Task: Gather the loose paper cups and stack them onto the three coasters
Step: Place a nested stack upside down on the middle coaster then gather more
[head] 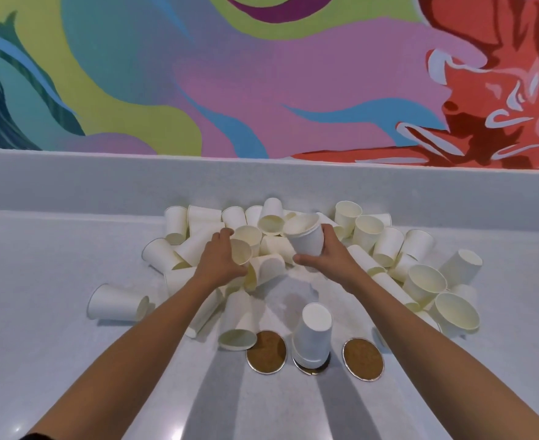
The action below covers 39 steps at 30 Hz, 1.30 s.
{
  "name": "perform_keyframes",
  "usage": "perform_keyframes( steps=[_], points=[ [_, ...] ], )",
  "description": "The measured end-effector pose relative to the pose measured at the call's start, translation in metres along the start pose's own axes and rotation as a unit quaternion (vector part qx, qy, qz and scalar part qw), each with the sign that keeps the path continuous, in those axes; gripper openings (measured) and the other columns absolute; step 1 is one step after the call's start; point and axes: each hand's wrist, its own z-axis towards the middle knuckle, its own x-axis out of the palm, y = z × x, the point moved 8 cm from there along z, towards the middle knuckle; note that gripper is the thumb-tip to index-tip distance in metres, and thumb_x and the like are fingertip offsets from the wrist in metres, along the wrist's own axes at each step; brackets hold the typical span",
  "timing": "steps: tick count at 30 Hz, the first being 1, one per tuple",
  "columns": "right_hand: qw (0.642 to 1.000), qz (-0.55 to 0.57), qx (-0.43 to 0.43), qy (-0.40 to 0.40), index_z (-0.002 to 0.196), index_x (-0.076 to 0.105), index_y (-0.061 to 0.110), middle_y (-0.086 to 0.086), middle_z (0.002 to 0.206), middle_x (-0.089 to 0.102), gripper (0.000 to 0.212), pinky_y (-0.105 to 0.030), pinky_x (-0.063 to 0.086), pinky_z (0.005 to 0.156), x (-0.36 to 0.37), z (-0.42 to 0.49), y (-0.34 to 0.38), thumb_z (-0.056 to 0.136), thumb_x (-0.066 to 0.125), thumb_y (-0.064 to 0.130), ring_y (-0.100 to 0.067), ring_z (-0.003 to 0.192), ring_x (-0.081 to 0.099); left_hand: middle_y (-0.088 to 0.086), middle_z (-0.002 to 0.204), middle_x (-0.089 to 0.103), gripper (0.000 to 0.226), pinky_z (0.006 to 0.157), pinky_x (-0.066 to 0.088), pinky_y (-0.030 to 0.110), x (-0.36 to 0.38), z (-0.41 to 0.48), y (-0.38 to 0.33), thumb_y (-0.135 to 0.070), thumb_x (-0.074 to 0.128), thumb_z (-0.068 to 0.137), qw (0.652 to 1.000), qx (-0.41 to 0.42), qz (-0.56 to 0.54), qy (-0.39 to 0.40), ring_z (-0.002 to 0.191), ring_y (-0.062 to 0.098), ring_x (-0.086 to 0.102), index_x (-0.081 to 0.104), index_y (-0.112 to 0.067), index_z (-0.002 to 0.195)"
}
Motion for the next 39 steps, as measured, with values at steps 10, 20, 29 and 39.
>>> perform_keyframes(
  steps=[10,20,29,39],
  points=[
    [0.981,0.174,-0.057,-0.066,0.134,0.040,0.020,0.000,0.127,0.057,0.091,-0.035,0.053,0.094,0.007,0.008,0.047,0.059,0.091,0.028,-0.018,0.116,0.056,-0.002,0.112,0.059,0.096,0.078,0.051,0.031,0.002,-0.019,-0.079,-0.018,0.085,0.063,0.981,0.102,-0.166,-0.007,0.102,0.021,0.061,0.030,-0.019,0.141],
    [0.988,0.080,-0.039,0.127,0.145,0.024,0.028,0.008,0.140,0.044,0.106,-0.029,0.042,0.103,0.029,0.005,0.027,0.060,0.087,0.030,-0.011,0.127,0.044,-0.010,0.119,0.052,0.094,0.082,0.047,0.025,0.001,-0.014,-0.079,-0.030,0.089,0.060,0.972,0.118,-0.204,-0.014,0.107,0.015,0.057,0.034,-0.020,0.136],
    [0.993,0.018,-0.029,0.114,0.143,0.026,0.024,0.004,0.133,0.050,0.100,-0.025,0.048,0.090,0.033,0.014,0.007,0.062,0.084,0.019,-0.015,0.118,0.052,-0.005,0.119,0.052,0.110,0.080,0.048,0.020,0.007,0.002,-0.087,-0.027,0.089,0.059,0.966,0.112,-0.229,0.034,0.106,0.013,0.055,0.020,-0.028,0.145],
    [0.978,-0.137,-0.011,0.158,0.136,0.038,0.017,-0.003,0.124,0.055,0.086,-0.035,0.049,0.094,0.049,0.036,-0.024,0.063,0.083,0.013,-0.022,0.112,0.055,-0.007,0.117,0.047,0.103,0.082,0.042,0.023,0.017,0.016,-0.084,-0.022,0.088,0.063,0.970,0.115,-0.203,0.061,0.104,0.015,0.053,0.024,-0.022,0.144]
  ],
)
